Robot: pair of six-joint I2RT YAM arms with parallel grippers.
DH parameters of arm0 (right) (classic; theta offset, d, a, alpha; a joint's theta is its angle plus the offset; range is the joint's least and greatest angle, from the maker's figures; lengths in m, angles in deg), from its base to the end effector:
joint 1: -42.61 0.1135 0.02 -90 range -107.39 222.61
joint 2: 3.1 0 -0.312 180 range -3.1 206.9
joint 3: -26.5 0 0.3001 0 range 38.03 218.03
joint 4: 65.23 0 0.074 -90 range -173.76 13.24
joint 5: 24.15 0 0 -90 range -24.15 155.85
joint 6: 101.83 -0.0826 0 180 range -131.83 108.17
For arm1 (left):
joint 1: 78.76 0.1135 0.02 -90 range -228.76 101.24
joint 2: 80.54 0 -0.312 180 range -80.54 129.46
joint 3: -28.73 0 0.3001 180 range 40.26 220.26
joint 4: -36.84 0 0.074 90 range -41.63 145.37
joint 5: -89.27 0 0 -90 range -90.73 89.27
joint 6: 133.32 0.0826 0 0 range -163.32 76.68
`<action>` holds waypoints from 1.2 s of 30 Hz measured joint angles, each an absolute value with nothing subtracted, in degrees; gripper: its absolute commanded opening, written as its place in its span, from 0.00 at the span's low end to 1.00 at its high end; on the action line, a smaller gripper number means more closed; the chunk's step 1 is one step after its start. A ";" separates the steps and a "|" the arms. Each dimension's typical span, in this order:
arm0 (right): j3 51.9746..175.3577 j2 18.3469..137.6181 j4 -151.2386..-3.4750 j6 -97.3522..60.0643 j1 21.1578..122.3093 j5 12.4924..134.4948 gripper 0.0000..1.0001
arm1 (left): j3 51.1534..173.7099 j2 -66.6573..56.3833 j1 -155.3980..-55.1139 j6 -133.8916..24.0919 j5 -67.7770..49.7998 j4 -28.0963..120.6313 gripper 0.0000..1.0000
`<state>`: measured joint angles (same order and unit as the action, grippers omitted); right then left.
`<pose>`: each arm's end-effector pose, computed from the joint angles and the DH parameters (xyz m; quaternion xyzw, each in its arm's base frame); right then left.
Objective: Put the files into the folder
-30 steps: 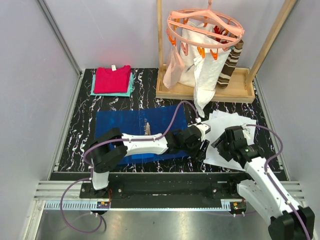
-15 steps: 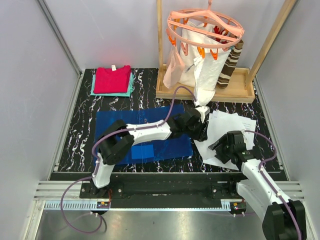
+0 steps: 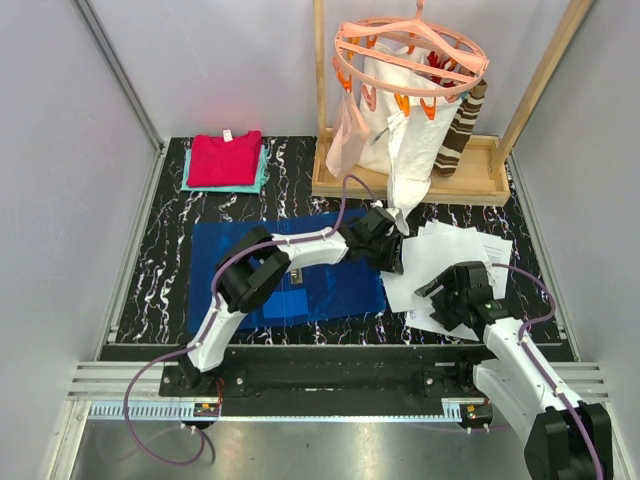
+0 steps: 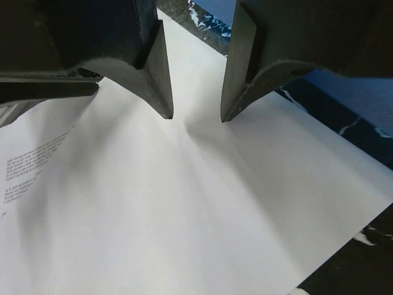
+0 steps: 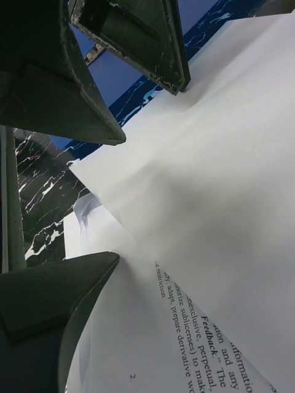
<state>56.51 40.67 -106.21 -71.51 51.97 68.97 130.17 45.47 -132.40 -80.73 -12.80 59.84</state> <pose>0.1734 0.0331 0.1302 0.3976 0.8658 0.1929 0.2347 0.3304 -0.4780 0.1269 0.1685 0.9124 -0.3254 0.1822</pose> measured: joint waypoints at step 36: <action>47.31 26.46 -94.85 -81.39 51.86 68.95 0.98 | 130.63 48.21 -131.62 -86.94 -21.76 56.19 0.38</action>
